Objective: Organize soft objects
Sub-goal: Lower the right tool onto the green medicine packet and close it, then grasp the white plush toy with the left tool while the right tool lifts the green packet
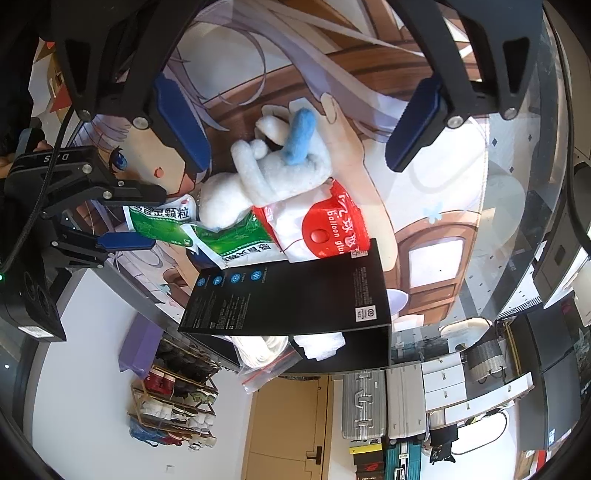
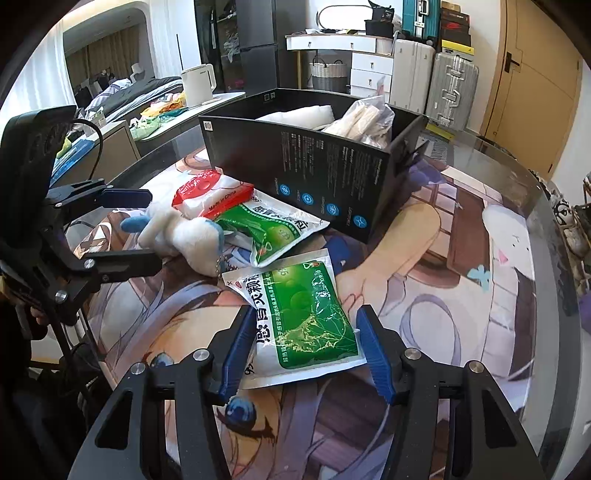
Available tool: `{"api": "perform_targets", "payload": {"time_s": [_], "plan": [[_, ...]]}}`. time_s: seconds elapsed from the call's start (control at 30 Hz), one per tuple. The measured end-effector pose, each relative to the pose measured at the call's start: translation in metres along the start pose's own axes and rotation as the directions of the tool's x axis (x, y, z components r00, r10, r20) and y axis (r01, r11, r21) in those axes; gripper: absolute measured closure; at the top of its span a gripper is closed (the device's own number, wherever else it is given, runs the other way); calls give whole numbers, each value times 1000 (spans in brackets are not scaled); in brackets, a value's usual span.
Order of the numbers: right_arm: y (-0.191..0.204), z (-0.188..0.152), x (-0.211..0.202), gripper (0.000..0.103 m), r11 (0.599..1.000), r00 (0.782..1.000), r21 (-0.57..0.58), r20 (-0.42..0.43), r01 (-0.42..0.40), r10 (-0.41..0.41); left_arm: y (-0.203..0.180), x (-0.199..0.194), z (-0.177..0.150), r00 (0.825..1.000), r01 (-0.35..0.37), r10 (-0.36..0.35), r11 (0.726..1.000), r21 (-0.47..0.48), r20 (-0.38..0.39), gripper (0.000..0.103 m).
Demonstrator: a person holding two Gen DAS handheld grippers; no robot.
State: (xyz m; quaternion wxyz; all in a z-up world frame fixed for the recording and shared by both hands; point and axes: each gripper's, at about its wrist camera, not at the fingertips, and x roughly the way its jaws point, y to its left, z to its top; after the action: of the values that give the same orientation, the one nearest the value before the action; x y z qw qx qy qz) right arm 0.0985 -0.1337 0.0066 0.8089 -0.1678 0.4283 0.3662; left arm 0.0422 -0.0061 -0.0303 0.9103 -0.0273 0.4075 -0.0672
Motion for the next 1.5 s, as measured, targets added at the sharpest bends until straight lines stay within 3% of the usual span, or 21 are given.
{"api": "perform_targets", "payload": {"time_s": [0.1, 0.33, 0.5, 0.63, 1.1, 1.5], "plan": [[1, -4, -3, 46, 1000, 1000, 5, 4, 2, -2, 0, 0, 0, 1000, 8, -8, 1000, -2, -1, 16], [3, -4, -3, 46, 1000, 1000, -10, 8, 6, -6, -5, -2, 0, 999, 32, -32, 999, 15, 4, 26], [4, -5, -4, 48, 1000, 1000, -26, 27, 5, -4, -4, 0, -1, 998, 57, -57, 998, 10, -9, 54], [5, -6, -6, 51, 999, 999, -35, 33, -6, 7, -2, -2, -2, 998, 63, -62, 998, 4, -4, 63], [2, -8, -12, 52, 999, 999, -37, 46, -12, 14, 4, -16, -1, 995, 91, -90, 996, -10, 50, 68], [1, -3, -33, 52, 999, 992, -23, 124, -22, 24, 12, -30, 5, 992, 87, -84, 996, -34, 99, 68]]}}
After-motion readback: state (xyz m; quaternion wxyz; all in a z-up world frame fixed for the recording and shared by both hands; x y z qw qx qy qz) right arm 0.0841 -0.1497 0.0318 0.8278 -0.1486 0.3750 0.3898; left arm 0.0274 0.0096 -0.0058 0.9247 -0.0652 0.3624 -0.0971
